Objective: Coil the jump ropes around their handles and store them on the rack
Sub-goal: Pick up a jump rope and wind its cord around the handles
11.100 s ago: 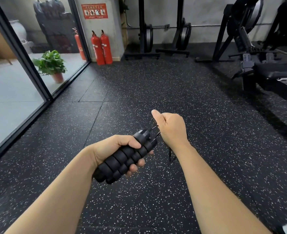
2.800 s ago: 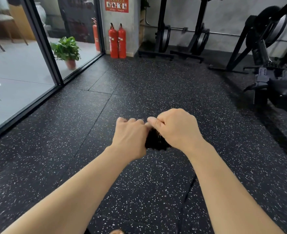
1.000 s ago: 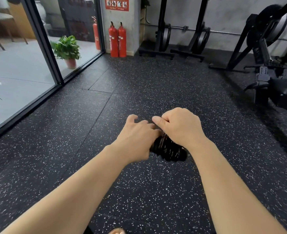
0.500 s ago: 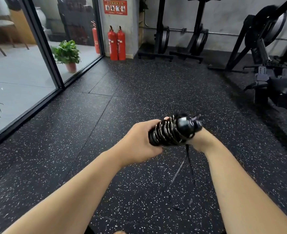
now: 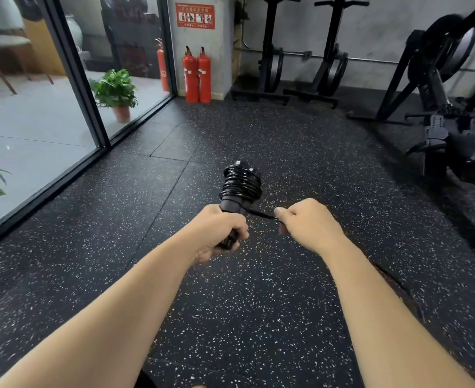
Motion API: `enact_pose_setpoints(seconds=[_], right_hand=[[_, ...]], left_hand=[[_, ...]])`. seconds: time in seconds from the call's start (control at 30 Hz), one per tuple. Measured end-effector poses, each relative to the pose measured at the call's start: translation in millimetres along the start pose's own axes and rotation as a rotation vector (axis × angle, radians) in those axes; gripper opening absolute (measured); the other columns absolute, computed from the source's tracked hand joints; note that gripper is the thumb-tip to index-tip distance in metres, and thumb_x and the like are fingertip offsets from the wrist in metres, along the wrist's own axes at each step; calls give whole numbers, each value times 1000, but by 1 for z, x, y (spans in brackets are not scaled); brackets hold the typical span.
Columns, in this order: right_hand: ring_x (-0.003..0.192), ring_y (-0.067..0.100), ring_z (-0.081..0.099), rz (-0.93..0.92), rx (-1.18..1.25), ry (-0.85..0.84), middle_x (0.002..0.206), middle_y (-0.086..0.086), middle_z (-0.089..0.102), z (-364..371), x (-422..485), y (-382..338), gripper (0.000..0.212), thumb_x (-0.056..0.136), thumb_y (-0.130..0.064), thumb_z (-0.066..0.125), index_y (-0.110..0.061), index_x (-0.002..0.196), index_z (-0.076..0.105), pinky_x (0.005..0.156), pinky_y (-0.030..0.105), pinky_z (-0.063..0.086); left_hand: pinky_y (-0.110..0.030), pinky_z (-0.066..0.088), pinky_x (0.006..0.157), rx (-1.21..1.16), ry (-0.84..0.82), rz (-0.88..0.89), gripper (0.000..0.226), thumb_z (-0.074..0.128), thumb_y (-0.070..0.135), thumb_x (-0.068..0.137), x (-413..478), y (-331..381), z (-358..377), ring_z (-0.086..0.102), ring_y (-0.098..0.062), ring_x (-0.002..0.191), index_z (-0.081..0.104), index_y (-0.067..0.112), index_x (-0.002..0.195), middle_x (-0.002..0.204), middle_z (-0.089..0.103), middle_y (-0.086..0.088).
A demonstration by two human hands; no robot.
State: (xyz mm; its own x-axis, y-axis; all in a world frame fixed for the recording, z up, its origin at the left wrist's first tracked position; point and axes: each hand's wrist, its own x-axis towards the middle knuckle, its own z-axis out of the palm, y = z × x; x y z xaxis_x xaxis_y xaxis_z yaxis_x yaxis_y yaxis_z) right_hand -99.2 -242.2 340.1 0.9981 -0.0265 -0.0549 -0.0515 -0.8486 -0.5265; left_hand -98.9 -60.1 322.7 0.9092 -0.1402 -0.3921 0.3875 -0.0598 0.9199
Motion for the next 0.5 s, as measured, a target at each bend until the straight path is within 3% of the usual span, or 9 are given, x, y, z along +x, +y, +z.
enact_pose_setpoints(seconds=[0.1,0.23,0.4,0.5], right_hand=[[59,23,52,-80,-210,3,60,-1,53,3,-11,-19,46,97,-41,47,-13,60,49,56,29,37],[65,22,49,-220,-424,-46,63,-4,46,4,-26,-41,43,95,-42,52,-19,62,38,61,30,34],[73,23,51,-395,-480,-9,67,-4,47,-5,-37,-53,40,93,-39,53,-20,62,35,57,32,30],[72,19,55,-394,-439,8,70,-5,57,-18,-32,-49,38,91,-48,52,-20,66,51,57,30,33]], left_hand=[[-30,40,60,275,184,28,5,56,1,77,8,-2,0,50,-25,63,58,5,79,69,61,-12],[-28,38,53,836,385,166,8,55,11,81,13,-6,-4,52,-23,60,49,9,77,73,58,-6],[-35,39,70,1374,463,271,29,62,18,86,5,-12,2,59,-29,98,48,12,110,107,58,-7],[-36,35,80,1593,374,472,30,60,20,86,3,-16,13,54,-24,108,49,20,115,111,56,0]])
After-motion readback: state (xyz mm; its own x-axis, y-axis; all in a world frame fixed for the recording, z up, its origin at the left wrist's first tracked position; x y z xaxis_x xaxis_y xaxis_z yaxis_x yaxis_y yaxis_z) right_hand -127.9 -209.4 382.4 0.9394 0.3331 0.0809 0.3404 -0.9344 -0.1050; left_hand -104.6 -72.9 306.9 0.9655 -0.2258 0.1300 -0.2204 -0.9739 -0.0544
